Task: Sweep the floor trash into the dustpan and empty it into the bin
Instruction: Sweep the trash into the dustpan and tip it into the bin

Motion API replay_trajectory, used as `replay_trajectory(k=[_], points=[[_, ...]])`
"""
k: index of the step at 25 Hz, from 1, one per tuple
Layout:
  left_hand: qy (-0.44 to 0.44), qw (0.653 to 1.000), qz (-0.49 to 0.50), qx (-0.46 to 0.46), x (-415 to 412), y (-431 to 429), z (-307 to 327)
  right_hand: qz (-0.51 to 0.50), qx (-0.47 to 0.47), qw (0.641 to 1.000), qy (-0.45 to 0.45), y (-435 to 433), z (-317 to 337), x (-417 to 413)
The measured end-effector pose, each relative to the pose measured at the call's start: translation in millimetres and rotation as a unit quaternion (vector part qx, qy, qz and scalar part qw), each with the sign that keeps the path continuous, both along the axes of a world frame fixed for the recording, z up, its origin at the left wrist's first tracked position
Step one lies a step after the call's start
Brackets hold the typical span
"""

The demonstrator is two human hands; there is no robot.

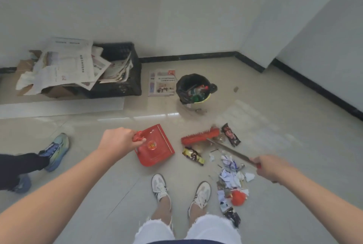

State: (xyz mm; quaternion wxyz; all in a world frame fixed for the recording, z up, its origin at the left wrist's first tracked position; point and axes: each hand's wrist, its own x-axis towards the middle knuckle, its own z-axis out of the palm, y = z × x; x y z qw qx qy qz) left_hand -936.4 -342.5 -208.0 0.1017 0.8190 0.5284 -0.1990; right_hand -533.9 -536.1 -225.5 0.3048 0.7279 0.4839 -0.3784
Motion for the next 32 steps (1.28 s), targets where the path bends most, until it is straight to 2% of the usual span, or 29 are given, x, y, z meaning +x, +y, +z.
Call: replay_trajectory(k=[4, 8, 10, 15, 20, 24, 28, 32], points=[[-0.013, 0.999, -0.037, 0.002, 55.8, -5.9, 1.2, -0.157, 0.058, 0.985, 0.046, -52.6, 24.4, 50.9], [-0.015, 0.998, -0.065, 0.010, 104.5, -8.7, 7.1, -0.361, 0.102, 0.921, 0.106, -65.3, 28.2, 101.2], [-0.015, 0.998, -0.056, 0.027, 122.5, -7.0, 6.0, -0.409, 0.118, 0.897, 0.117, -49.5, 19.7, 125.3], [-0.027, 0.997, 0.024, 0.061, 175.8, 0.3, 0.4, -0.392, 0.171, 0.900, 0.083, 56.6, -32.4, 172.1], [-0.026, 0.998, 0.012, 0.052, 230.1, 9.4, -13.9, -0.474, 0.153, 0.863, 0.085, 154.0, -75.7, 202.4], [-0.035, 0.996, 0.019, 0.074, 228.0, 13.5, -22.8, -0.447, 0.125, 0.883, 0.077, 203.6, -123.8, 224.2], [-0.046, 0.995, 0.034, 0.087, 211.4, 12.3, -27.1, -0.354, 0.089, 0.930, 0.034, 196.7, -154.1, 223.2], [-0.061, 0.994, 0.027, 0.085, 194.5, 14.0, -25.1, -0.307, 0.107, 0.946, 0.016, 125.2, -137.4, 196.3]])
